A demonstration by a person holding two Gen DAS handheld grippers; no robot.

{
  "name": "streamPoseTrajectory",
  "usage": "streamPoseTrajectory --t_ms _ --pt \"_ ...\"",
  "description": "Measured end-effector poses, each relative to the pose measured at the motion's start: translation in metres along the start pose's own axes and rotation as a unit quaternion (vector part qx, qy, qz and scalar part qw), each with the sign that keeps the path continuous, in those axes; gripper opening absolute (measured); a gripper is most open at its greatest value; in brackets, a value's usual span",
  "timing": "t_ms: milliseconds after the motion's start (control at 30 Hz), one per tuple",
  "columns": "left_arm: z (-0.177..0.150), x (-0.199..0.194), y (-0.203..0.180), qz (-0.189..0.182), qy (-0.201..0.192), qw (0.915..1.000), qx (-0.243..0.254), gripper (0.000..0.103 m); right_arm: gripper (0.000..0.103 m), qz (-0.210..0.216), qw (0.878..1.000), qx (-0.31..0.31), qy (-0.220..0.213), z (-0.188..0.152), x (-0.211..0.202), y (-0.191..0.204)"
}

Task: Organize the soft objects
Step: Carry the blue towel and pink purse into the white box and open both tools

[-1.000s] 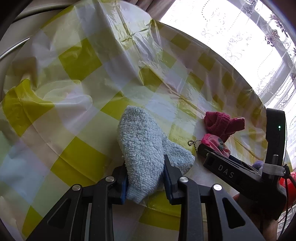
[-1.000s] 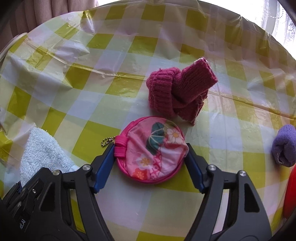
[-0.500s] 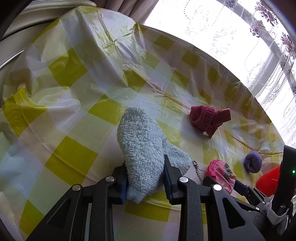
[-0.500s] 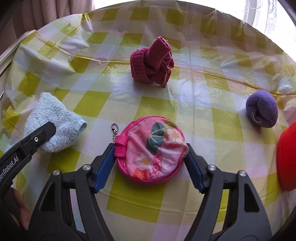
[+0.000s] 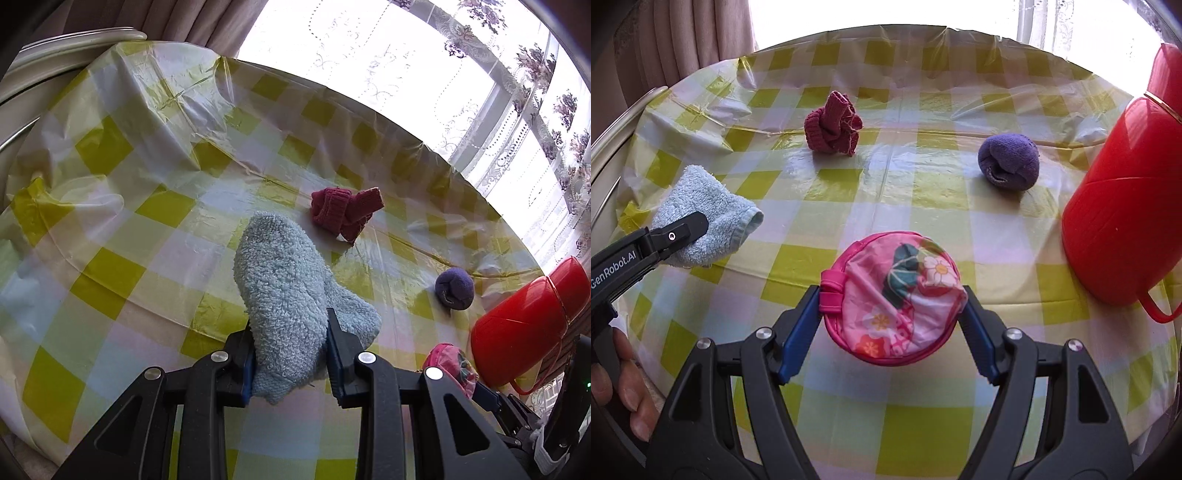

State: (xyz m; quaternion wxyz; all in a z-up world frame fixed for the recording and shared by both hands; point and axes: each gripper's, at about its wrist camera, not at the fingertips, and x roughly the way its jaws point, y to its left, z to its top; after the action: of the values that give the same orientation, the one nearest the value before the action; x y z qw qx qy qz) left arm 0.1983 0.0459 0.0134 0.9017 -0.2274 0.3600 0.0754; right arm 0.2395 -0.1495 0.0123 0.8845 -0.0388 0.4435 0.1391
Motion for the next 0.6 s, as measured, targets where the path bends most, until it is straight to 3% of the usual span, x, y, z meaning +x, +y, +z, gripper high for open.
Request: streamPoseTrajectory --t_ms 600 --pt "-0.055 -0.044 -0.087 -0.064 0.025 0.9951 0.072 0.032 0.075 -0.032 0.997 0.061 -0.035 -0.075 -0.097 -0.097"
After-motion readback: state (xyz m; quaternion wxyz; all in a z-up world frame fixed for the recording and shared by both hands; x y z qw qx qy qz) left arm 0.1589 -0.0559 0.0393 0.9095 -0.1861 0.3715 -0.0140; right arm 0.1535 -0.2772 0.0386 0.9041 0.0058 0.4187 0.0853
